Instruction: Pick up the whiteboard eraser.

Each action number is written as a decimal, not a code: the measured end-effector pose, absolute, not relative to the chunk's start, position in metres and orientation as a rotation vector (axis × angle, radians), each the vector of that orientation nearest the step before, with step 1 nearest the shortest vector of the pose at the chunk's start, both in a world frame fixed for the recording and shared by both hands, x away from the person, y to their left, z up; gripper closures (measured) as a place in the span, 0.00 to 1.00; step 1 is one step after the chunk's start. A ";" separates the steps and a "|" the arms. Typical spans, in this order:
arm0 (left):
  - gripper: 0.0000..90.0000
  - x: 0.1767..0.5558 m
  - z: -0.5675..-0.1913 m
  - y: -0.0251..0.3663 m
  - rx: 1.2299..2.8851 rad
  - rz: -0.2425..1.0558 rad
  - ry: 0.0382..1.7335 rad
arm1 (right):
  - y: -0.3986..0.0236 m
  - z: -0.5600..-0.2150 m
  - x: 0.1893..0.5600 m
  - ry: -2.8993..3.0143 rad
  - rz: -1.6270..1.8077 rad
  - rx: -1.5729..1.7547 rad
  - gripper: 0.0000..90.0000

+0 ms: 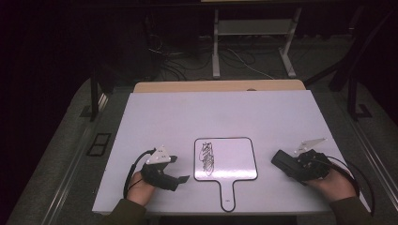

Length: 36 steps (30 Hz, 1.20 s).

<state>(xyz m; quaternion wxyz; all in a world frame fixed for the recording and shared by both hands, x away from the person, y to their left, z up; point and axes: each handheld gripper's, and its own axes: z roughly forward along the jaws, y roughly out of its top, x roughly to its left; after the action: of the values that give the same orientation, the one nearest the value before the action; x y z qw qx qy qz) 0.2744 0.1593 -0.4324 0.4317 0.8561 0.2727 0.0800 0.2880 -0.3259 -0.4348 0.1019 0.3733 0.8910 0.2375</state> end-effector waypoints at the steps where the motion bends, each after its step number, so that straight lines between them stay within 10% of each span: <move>1: 0.15 0.274 -0.432 0.159 2.134 0.199 0.680 | -0.326 -0.435 0.288 2.631 0.701 1.102 0.43; 36: 0.15 0.275 -0.433 0.157 2.122 0.194 0.682 | -0.295 -0.413 0.308 2.640 0.872 1.063 0.43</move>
<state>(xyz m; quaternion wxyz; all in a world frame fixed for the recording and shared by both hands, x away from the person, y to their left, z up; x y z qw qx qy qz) 0.2754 0.1567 -0.4328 0.4368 0.8532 0.2743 0.0778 0.3077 -0.2955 -0.4126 0.0824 0.3558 0.8840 0.2919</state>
